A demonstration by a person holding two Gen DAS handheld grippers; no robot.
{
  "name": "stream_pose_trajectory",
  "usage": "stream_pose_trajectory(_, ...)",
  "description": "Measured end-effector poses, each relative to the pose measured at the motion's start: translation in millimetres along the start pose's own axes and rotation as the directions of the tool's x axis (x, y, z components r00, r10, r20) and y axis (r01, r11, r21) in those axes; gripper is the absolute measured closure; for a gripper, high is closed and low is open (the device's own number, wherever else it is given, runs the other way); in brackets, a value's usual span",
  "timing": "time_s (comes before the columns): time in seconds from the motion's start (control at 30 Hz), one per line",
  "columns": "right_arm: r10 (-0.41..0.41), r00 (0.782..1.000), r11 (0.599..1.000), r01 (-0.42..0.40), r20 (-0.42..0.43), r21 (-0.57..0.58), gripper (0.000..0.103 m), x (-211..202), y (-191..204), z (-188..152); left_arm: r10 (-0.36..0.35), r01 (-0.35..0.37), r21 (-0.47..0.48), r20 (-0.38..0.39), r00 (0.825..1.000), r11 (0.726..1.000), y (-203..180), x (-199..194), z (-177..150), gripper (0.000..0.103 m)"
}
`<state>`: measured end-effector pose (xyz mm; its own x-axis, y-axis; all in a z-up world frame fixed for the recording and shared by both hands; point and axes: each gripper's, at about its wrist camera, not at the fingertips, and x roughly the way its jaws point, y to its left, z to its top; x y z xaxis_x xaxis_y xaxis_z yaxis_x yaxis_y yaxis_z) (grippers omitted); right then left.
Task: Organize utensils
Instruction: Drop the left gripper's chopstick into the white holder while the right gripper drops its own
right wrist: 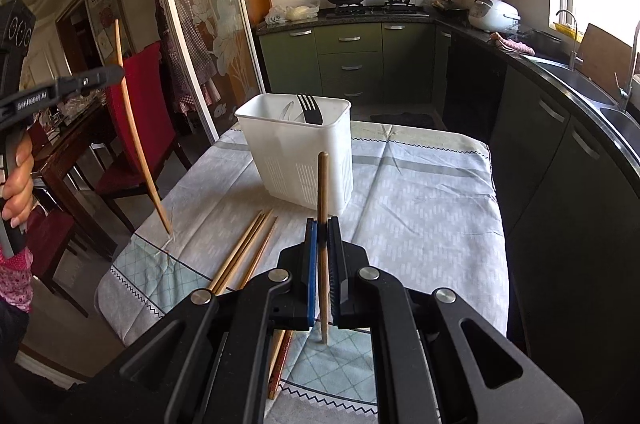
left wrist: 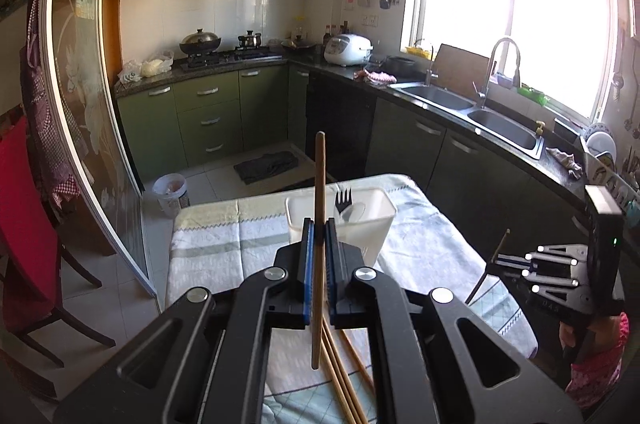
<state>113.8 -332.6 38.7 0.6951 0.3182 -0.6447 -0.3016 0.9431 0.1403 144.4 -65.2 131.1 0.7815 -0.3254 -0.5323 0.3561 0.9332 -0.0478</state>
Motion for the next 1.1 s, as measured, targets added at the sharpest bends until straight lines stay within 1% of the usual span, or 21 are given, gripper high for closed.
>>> stream_pose_trajectory(0.1, 0.001, 1.000, 1.000, -0.001, -0.001, 0.006, 0.097, 0, -6, 1, -0.004, 0.005, -0.016, 0.070, 0.998, 1.000, -3, 3, 34, 0.098)
stream_pose_trajectory(0.27, 0.007, 1.000, 1.000, -0.007, -0.001, 0.023, 0.097, 3, -17, 2, 0.007, 0.000, -0.043, 0.176, 0.984, 0.999, -7, 26, 80, 0.098)
stream_pose_trajectory(0.33, 0.011, 1.000, 1.000, -0.011, -0.003, 0.026, 0.097, 4, -18, 2, 0.021, -0.012, -0.051, 0.196, 0.980, 0.999, -9, 43, 89, 0.098)
stream_pose_trajectory(0.4, 0.012, 1.000, 1.000, -0.012, -0.004, 0.024, 0.097, 4, -18, 3, 0.036, -0.026, -0.053, 0.190, 0.981, 0.998, -10, 63, 92, 0.098)
stream_pose_trajectory(0.5, 0.014, 1.000, 1.000, -0.014, 0.007, 0.016, 0.097, 1, -16, 6, 0.057, -0.052, -0.040, 0.143, 0.988, 0.998, -14, 96, 84, 0.098)
stream_pose_trajectory(0.63, 0.021, 0.999, 1.000, -0.021, 0.035, 0.004, 0.097, -8, -14, 18, 0.069, -0.068, -0.033, 0.050, 0.996, 0.997, -11, 135, 59, 0.098)
stream_pose_trajectory(0.77, 0.028, 0.998, 1.000, -0.027, 0.064, -0.010, 0.097, -12, -8, 39, 0.064, -0.065, -0.044, -0.020, 0.998, 0.997, -2, 158, 38, 0.097)
stream_pose_trajectory(0.8, 0.026, 0.997, 1.000, -0.025, 0.070, -0.015, 0.097, -12, -6, 46, 0.061, -0.062, -0.046, -0.031, 0.998, 0.997, 2, 161, 34, 0.096)
stream_pose_trajectory(0.87, 0.025, 0.996, 0.999, -0.023, 0.088, -0.024, 0.097, -14, -2, 62, 0.061, -0.063, -0.045, -0.041, 0.997, 0.997, 6, 160, 29, 0.085)
stream_pose_trajectory(0.9, 0.027, 0.995, 0.999, -0.024, 0.100, -0.026, 0.097, -16, 0, 72, 0.057, -0.059, -0.048, -0.035, 0.998, 0.997, 7, 156, 28, 0.075)
stream_pose_trajectory(0.93, 0.027, 0.993, 0.999, -0.024, 0.115, -0.027, 0.097, -18, 3, 82, 0.055, -0.056, -0.050, -0.023, 0.998, 0.997, 9, 151, 27, 0.070)
stream_pose_trajectory(1.07, 0.035, 0.981, 0.999, -0.033, 0.191, -0.015, 0.097, -28, 7, 127, 0.036, -0.035, -0.056, 0.007, 0.999, 0.998, 16, 123, 24, 0.069)
stream_pose_trajectory(1.1, 0.032, 0.977, 0.999, -0.031, 0.211, -0.011, 0.097, -29, 8, 138, 0.031, -0.030, -0.061, 0.012, 0.999, 0.998, 19, 115, 22, 0.067)
